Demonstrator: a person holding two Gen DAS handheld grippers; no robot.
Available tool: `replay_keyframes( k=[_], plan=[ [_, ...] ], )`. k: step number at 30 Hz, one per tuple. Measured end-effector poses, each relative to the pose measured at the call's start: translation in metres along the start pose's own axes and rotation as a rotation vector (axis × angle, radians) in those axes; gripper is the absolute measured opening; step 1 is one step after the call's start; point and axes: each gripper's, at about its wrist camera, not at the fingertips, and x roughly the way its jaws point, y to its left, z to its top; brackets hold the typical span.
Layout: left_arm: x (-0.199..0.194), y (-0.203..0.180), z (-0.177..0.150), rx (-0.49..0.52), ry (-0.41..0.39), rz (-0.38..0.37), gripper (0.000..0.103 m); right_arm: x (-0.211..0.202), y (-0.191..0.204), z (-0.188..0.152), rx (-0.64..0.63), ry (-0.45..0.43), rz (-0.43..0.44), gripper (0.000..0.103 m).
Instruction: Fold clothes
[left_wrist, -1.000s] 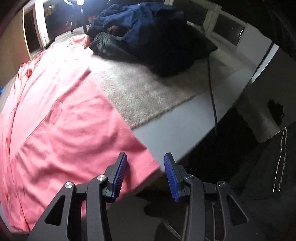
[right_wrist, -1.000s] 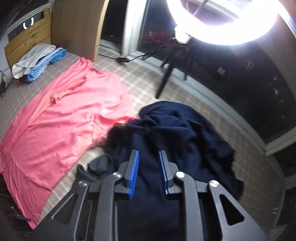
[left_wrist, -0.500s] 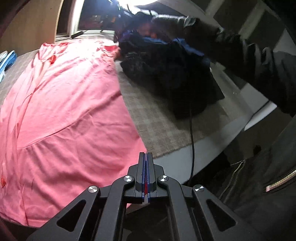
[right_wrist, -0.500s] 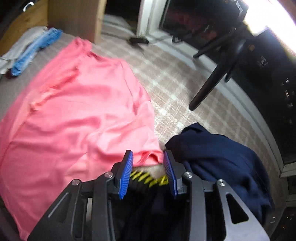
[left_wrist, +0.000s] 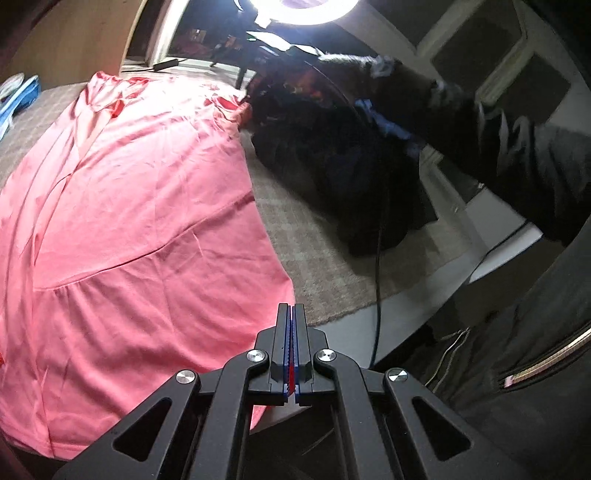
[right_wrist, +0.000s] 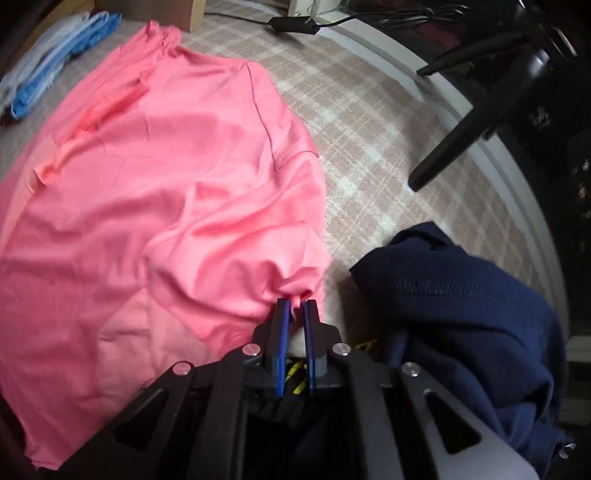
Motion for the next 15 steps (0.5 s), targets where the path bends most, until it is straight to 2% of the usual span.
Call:
replay_keyframes(
  k=[3, 5, 9, 12, 13, 14, 15],
  plan=[
    [-0.014, 0.015, -0.001, -0.058, -0.044, -0.019, 0.000, -0.017, -0.008, 0.000, 0.087, -0.032, 0.069, 0.000],
    [-0.026, 0.025, -0.003, -0.093, -0.073, -0.001, 0.000, -0.034, -0.009, 0.005, 0.122, -0.070, 0.114, 0.000],
    [-0.047, 0.048, -0.012, -0.175, -0.124, 0.042, 0.000, -0.070, 0.009, 0.030, 0.087, -0.147, 0.122, 0.000],
    [-0.045, 0.047, -0.013, -0.164, -0.114, 0.037, 0.000, -0.082, 0.025, 0.062, 0.052, -0.159, 0.096, 0.001],
    [-0.044, 0.047, -0.013, -0.159, -0.110, 0.035, 0.000, -0.078, 0.026, 0.065, 0.040, -0.141, 0.070, 0.003],
    [-0.043, 0.046, -0.013, -0.155, -0.106, 0.033, 0.000, -0.070, 0.023, 0.064, 0.032, -0.114, 0.040, 0.009],
    [-0.042, 0.046, -0.014, -0.150, -0.103, 0.031, 0.000, -0.062, 0.020, 0.063, 0.023, -0.088, 0.011, 0.019]
  ],
)
